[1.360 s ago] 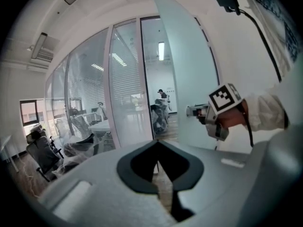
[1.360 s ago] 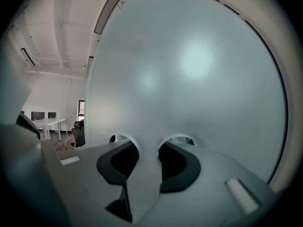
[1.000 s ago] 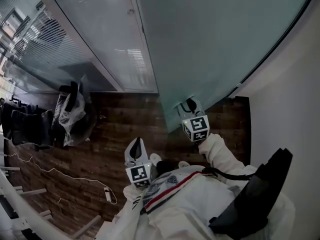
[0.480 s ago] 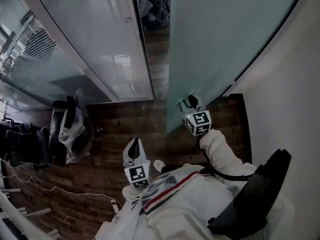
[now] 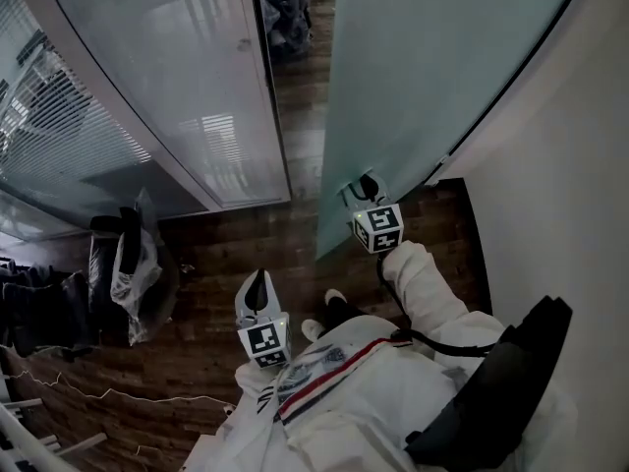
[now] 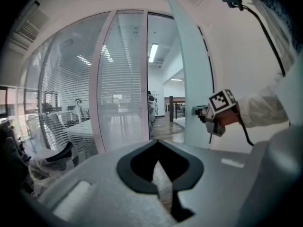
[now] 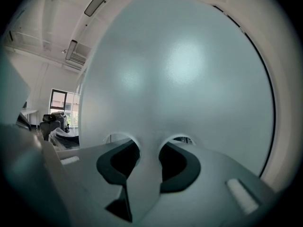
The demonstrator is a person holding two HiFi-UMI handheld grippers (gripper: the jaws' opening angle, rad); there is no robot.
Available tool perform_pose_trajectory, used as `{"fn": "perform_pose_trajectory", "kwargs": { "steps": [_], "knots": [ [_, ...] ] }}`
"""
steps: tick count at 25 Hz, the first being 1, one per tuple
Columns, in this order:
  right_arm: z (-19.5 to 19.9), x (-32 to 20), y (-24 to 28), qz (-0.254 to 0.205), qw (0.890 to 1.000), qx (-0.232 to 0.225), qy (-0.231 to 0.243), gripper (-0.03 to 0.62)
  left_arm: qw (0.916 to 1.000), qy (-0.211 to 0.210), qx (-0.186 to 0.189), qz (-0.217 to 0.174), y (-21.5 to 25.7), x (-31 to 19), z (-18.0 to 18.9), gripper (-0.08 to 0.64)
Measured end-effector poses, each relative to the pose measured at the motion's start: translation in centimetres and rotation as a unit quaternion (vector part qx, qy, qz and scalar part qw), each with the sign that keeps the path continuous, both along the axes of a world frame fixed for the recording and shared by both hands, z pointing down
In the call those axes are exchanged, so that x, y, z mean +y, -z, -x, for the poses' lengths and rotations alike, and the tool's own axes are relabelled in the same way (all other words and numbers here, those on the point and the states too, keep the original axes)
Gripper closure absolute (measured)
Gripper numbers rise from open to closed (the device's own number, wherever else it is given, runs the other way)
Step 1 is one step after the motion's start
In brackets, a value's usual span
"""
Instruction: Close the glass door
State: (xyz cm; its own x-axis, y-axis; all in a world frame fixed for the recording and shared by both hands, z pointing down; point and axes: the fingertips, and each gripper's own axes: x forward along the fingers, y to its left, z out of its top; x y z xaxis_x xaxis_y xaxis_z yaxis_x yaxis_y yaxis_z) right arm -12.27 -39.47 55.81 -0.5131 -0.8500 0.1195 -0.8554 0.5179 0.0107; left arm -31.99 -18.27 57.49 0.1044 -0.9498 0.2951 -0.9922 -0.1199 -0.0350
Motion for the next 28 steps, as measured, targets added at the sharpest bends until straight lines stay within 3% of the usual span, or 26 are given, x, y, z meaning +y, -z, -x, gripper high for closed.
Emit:
{"fn": "perform_pose_trajectory", "kwargs": {
  "steps": [9,16,28],
  "knots": [
    [1.9,-3.7,0.7,0.0,1.0,0.01,-0.012,0.468,0.9999,-0.01,0.009,0.009,-0.6,-4.6,0.9,0.558],
    [3.5,-6.6,0.4,-0.013,0.999,0.001,-0.033,0.467,1.0,-0.001,-0.007,-0.001,0.9,-10.2,3.9,0.558],
    [6.2,-12.7,0.4,-0.011,0.999,0.006,-0.05,0.466,0.9997,-0.001,-0.025,0.006,1.2,-15.2,5.2,0.558]
  ]
}}
